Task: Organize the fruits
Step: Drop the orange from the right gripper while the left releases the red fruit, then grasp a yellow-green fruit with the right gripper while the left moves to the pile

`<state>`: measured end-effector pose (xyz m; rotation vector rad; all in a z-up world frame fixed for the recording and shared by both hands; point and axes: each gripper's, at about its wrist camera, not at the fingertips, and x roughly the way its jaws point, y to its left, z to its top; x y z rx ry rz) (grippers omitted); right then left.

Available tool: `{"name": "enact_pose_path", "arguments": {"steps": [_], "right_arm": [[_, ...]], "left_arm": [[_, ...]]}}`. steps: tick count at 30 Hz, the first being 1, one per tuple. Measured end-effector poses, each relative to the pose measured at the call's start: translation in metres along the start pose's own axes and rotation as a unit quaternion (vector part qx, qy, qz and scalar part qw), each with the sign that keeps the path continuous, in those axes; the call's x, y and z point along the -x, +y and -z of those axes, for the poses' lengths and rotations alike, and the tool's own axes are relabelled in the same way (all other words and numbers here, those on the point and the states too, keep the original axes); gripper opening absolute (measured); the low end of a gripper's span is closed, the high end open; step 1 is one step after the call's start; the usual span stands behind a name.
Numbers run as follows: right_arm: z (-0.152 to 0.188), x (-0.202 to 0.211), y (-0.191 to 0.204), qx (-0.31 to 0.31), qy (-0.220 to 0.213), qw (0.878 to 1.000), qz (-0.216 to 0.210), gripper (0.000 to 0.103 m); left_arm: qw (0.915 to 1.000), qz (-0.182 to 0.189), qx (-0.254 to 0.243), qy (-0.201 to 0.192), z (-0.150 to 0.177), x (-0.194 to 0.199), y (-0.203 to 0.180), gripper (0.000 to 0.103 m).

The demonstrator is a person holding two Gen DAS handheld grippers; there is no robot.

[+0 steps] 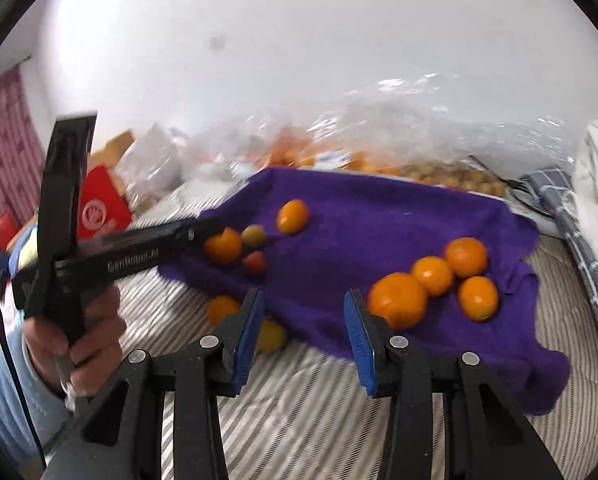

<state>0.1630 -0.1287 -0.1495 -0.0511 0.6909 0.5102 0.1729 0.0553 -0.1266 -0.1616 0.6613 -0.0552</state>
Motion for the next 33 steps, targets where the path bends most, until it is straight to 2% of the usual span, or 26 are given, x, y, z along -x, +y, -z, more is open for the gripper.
{"name": "enact_pose_path", "arguments": {"steps": [5,7,9,13,16,19,21,28,32,33], "right_arm": [[0.008,-0.018,0.016,0.016,0.042,0.999,0.001,0.040],[0.012,-0.029,0.021,0.015,0.064,0.998,0.008,0.040],[0.015,-0.036,0.023,0.012,0.079,0.997,0.010,0.040],[0.013,-0.052,0.028,0.003,0.106,0.994,0.028,0.040],[0.012,-0.064,0.034,0.001,0.122,0.992,0.032,0.040],[0.011,-0.069,0.040,0.009,0.120,0.991,0.055,0.037],[0.012,-0.069,0.044,0.014,0.115,0.991,0.065,0.028],[0.015,-0.047,0.038,-0.002,0.089,0.994,0.068,0.028],[0.020,-0.028,0.028,-0.011,0.068,0.994,0.081,0.028],[0.022,-0.022,0.026,-0.011,0.064,0.994,0.084,0.028]], "left_arm": [[0.9996,-0.008,-0.027,0.003,0.019,0.030,0.020,0.044],[0.9995,0.015,-0.021,0.019,0.025,0.037,0.031,0.047],[0.9991,0.024,-0.012,0.033,0.029,0.039,0.040,0.047],[0.9983,0.017,0.002,0.056,0.030,0.032,0.045,0.047],[0.9981,0.017,-0.007,0.058,0.031,0.030,0.040,0.047],[0.9978,-0.011,-0.031,0.058,0.035,0.030,0.034,0.047],[0.9973,-0.015,-0.036,0.063,0.036,0.029,0.033,0.047],[0.9951,-0.033,-0.016,0.092,0.036,0.019,0.044,0.047],[0.9907,-0.045,-0.002,0.128,0.039,0.006,0.050,0.046],[0.9908,-0.047,-0.003,0.127,0.039,0.006,0.050,0.045]]}}
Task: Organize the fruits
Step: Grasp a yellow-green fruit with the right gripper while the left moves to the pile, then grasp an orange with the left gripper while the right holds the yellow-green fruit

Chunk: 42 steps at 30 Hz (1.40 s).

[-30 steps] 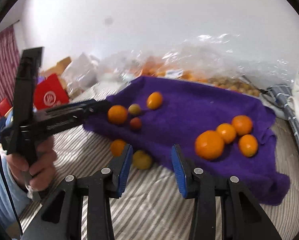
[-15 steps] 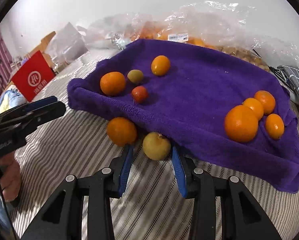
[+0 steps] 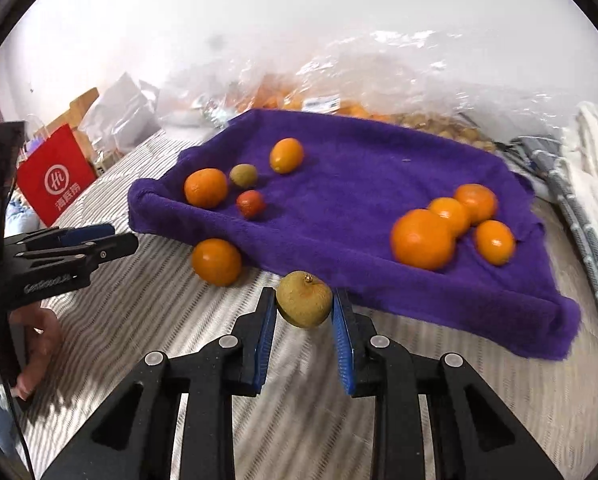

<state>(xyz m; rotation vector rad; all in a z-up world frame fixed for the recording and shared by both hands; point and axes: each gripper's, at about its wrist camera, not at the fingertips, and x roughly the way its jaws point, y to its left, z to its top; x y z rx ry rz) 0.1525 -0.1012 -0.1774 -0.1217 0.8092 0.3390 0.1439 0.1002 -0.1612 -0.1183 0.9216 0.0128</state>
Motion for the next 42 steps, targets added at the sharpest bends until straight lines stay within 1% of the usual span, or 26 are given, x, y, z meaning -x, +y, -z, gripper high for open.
{"name": "enact_pose_path", "arguments": {"steps": [2,4,7,10,12,16,20,21,23,26,28,32,35,37,40,42], "right_arm": [[0.004,0.007,-0.004,0.005,-0.007,1.000,0.003,0.028],[0.008,0.016,-0.012,0.003,-0.020,1.000,0.016,0.028],[0.012,0.024,-0.026,-0.009,-0.032,0.999,0.008,0.028],[0.012,0.029,-0.041,-0.020,-0.029,0.999,0.000,0.028],[0.013,0.028,-0.048,-0.026,-0.023,0.999,0.004,0.028],[0.018,0.023,-0.065,-0.048,-0.015,0.999,-0.001,0.028],[0.020,0.011,-0.071,-0.061,0.015,0.998,0.001,0.028],[0.020,0.010,-0.073,-0.066,0.017,0.998,-0.001,0.028],[0.021,0.011,-0.076,-0.076,0.017,0.997,-0.002,0.028],[0.022,0.015,-0.081,-0.083,0.005,0.997,0.003,0.028],[0.024,0.021,-0.082,-0.080,-0.006,0.997,0.008,0.028],[0.024,0.026,-0.086,-0.074,-0.013,0.997,0.030,0.028],[0.024,0.028,-0.095,-0.095,-0.013,0.995,0.020,0.028],[0.023,0.029,-0.102,-0.110,-0.015,0.994,0.015,0.028],[0.023,0.031,-0.109,-0.131,-0.019,0.991,0.005,0.028],[0.025,0.033,-0.112,-0.139,-0.021,0.990,-0.001,0.028]], "left_arm": [[1.0000,-0.006,-0.005,0.001,0.001,0.000,-0.002,0.045],[0.9999,-0.012,-0.010,0.003,0.001,-0.001,-0.004,0.045],[0.9999,-0.012,-0.011,0.003,0.001,-0.001,-0.004,0.045],[1.0000,-0.006,-0.007,0.003,0.001,-0.001,-0.002,0.045],[0.9999,-0.005,-0.011,0.005,0.000,-0.003,-0.002,0.047],[0.9996,-0.013,-0.025,0.008,-0.001,-0.004,-0.007,0.049],[0.9998,0.000,-0.017,0.005,-0.001,-0.003,-0.003,0.049],[0.9999,0.007,-0.014,0.004,-0.001,-0.002,-0.002,0.049],[0.9996,0.027,-0.008,0.001,0.000,0.000,-0.001,0.049],[0.9992,0.036,-0.014,-0.011,0.001,0.005,-0.004,0.049],[0.9982,0.053,-0.016,-0.021,0.002,0.009,-0.007,0.048],[0.9960,0.078,-0.026,-0.035,0.003,0.016,-0.023,0.048],[0.9937,0.107,-0.025,-0.021,0.000,0.015,-0.043,0.049],[0.9929,0.115,-0.029,-0.009,-0.002,0.012,-0.057,0.049],[0.9938,0.104,-0.040,-0.006,-0.007,0.006,-0.078,0.049],[0.9951,0.091,-0.038,0.002,-0.010,0.000,-0.086,0.049]]}}
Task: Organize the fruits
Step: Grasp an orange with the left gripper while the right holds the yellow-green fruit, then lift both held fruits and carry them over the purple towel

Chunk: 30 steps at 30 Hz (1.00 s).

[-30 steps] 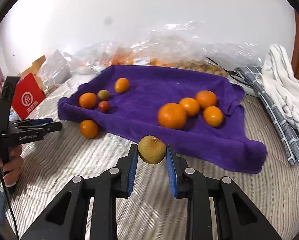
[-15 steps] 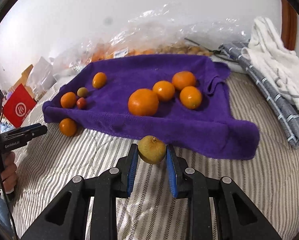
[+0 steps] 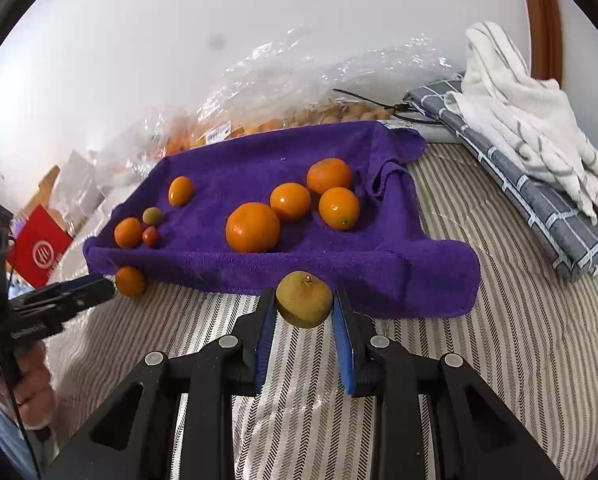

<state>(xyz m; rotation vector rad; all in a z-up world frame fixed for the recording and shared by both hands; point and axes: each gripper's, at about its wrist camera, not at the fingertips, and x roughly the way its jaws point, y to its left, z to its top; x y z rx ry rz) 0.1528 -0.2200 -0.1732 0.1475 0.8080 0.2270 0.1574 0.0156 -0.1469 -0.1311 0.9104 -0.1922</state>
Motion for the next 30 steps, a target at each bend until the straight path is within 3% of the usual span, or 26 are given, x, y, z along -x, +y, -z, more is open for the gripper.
{"name": "enact_pose_path", "arguments": {"steps": [3,7,11,15,22,30], "right_arm": [[0.001,0.000,-0.001,-0.009,0.004,1.000,-0.008,0.028],[0.003,-0.004,0.001,-0.008,0.010,1.000,-0.018,0.028],[0.005,-0.007,0.010,0.007,0.015,1.000,-0.016,0.028],[0.005,-0.005,0.010,0.008,0.012,0.999,-0.031,0.028],[0.005,-0.012,0.006,0.003,0.022,0.999,-0.027,0.028],[0.004,-0.002,0.012,0.019,-0.012,0.999,-0.027,0.028]], "left_arm": [[0.9997,0.014,0.017,0.012,-0.001,-0.012,-0.002,0.049],[0.9998,-0.014,0.006,0.013,0.000,-0.022,-0.008,0.049],[0.9999,-0.010,0.009,0.008,0.002,-0.022,-0.008,0.049],[0.9997,-0.010,0.022,0.001,0.002,-0.020,-0.001,0.036],[0.9993,0.011,0.030,-0.018,0.005,-0.010,0.001,0.036],[0.9986,0.030,0.024,-0.036,0.009,0.000,-0.004,0.036]]}}
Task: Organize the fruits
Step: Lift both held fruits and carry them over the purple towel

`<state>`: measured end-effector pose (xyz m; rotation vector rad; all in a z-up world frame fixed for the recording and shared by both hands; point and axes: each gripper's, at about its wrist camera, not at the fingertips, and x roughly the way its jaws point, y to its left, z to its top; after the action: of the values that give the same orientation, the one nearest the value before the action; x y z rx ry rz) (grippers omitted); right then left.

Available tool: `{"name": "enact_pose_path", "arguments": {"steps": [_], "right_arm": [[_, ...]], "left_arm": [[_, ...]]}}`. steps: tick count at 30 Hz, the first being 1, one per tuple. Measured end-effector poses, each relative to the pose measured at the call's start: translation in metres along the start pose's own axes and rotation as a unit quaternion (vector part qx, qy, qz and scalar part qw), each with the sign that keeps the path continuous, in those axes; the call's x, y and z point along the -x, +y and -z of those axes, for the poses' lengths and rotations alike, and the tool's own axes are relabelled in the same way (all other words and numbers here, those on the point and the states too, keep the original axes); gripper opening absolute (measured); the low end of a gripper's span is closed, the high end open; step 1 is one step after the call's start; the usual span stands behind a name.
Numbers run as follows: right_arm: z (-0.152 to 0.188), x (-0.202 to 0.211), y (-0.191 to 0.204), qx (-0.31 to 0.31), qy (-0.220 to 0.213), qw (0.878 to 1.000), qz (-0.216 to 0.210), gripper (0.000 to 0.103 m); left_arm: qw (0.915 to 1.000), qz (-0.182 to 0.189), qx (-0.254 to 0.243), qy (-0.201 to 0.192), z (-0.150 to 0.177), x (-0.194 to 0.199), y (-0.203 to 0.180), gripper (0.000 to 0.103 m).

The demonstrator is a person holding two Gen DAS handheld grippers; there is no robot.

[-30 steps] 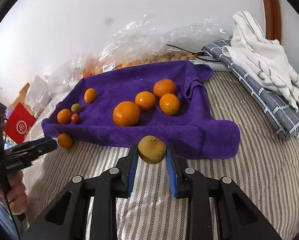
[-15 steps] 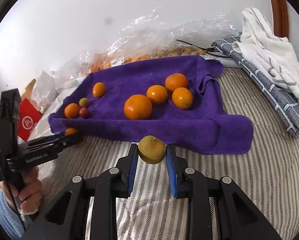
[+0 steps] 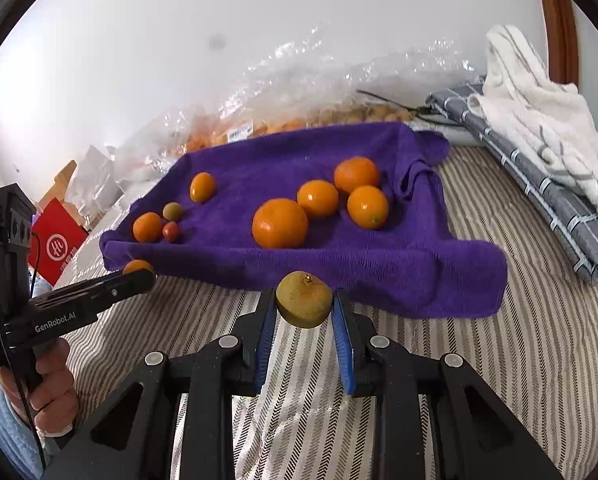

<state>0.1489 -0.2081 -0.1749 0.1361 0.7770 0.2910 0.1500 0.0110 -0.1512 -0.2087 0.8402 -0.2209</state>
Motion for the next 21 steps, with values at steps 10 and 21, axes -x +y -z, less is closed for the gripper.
{"name": "enact_pose_path", "arguments": {"steps": [10,21], "right_arm": [[-0.004,0.012,-0.011,-0.026,-0.027,0.999,-0.002,0.028],[-0.011,0.022,-0.008,-0.032,-0.053,0.998,-0.023,0.028]], "left_arm": [[0.9984,-0.024,-0.016,-0.048,-0.002,0.014,-0.002,0.036],[0.9966,-0.029,-0.018,-0.074,-0.001,0.025,0.003,0.036]]}}
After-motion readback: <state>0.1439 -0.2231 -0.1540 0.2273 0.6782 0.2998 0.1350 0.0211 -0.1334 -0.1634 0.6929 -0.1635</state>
